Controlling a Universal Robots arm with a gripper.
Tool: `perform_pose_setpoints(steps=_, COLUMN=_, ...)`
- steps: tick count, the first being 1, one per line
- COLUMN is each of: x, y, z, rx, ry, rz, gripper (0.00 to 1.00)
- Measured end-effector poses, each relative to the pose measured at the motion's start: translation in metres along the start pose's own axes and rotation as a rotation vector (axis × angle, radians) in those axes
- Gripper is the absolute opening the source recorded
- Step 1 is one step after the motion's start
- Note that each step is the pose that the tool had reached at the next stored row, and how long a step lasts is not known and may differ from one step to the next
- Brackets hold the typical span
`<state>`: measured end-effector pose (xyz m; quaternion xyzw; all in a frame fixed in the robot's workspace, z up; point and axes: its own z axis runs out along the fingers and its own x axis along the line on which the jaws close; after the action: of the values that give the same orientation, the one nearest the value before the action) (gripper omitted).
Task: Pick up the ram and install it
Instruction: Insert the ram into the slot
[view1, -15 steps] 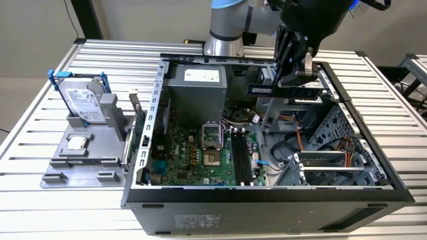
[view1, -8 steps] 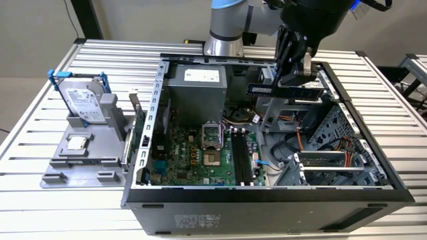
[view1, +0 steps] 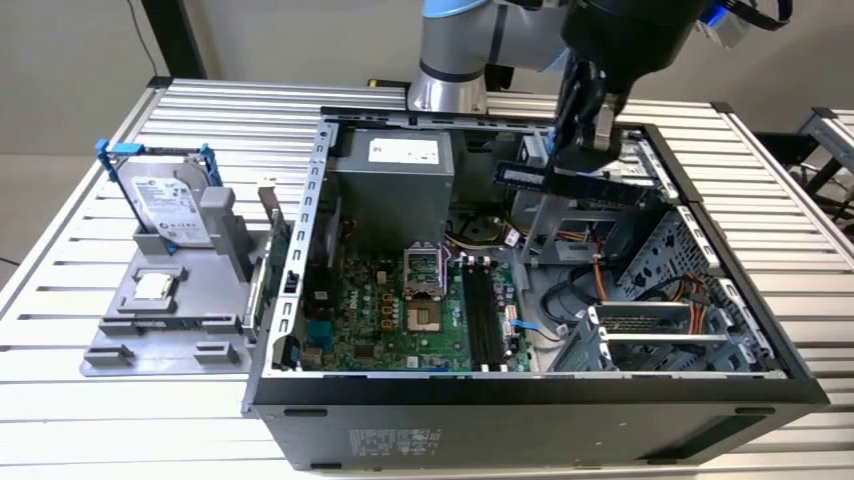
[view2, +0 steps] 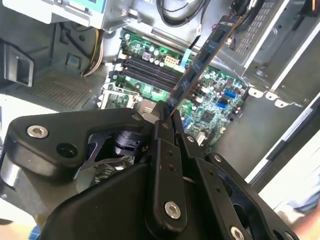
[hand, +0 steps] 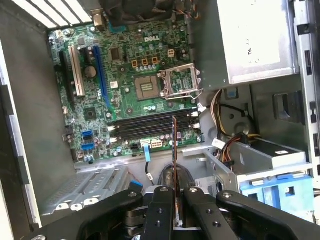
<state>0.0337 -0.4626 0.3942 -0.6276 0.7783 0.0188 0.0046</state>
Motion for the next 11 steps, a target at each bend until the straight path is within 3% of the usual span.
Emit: perform_pose_setpoints(steps=11, x=0.0, y=0.0, z=0.0001, rx=0.0055, ry=-0.0041, rz=0.179, gripper=0.0)
